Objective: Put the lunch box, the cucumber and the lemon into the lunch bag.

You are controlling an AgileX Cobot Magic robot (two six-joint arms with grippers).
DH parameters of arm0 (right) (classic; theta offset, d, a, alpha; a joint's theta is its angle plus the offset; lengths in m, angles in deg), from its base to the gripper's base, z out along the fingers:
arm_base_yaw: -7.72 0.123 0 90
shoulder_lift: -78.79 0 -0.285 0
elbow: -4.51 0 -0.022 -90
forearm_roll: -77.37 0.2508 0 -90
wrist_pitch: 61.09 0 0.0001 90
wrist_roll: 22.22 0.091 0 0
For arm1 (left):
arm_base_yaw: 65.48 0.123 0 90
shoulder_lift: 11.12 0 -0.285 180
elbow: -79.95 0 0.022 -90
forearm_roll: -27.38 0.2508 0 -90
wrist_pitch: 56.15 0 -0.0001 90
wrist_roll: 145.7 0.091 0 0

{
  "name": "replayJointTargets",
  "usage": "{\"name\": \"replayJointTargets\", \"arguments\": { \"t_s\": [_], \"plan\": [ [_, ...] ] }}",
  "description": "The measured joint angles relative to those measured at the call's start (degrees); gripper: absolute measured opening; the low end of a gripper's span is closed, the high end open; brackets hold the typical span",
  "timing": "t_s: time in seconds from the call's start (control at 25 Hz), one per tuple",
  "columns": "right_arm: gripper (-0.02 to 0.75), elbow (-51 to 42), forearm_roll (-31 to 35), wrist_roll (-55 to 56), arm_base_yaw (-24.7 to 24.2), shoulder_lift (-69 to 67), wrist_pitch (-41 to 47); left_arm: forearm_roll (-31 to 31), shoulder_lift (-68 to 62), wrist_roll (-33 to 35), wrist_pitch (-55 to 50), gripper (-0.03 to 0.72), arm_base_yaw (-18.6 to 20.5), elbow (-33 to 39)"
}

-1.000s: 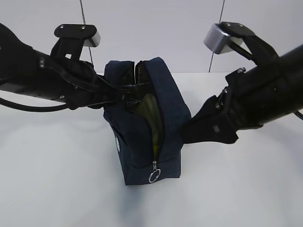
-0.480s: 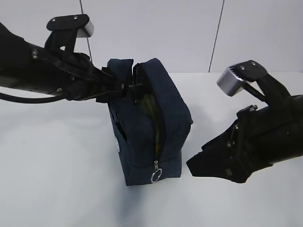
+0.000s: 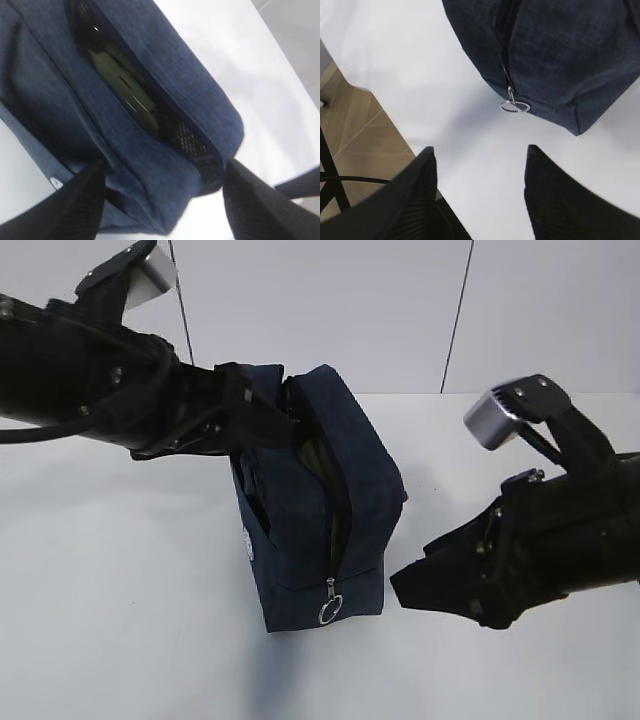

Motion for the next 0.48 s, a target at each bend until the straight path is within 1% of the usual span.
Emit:
{"name": "replayJointTargets", "arguments": {
  "t_s": [0.08, 0.16, 0.28, 0.4, 0.44, 0.48],
  "plan": [
    [0.428, -2.84, 4.55, -3.64, 0.00, 0.00, -1.44, -0.45, 0.63, 0.00, -2.58, 0.534, 1.37, 0.00],
    [0.428, -6.16, 11.53, -10.41, 0.00, 0.14, -2.01, -1.29, 1.15, 0.00, -2.92, 0.534, 2.77, 1.53],
    [0.428, -11.94, 25.20, -22.56, 0.00, 1.69, -2.78, -4.30, 3.21, 0.70, -1.29, 0.534, 3.29, 6.52],
    [0.428, -16.41, 36.55, -32.57, 0.00, 3.74, -3.37, -10.49, 5.48, 4.39, 0.58, 0.533, 3.29, 11.63],
    [0.428, -17.43, 38.65, -35.10, 0.00, 4.11, -3.52, -13.18, 5.78, 6.64, 0.84, 0.531, 3.29, 12.75],
    [0.428, -18.08, 40.22, -36.56, 0.00, 4.22, -3.64, -17.22, 5.78, 9.24, 0.94, 0.526, 3.29, 13.37]
  ]
}}
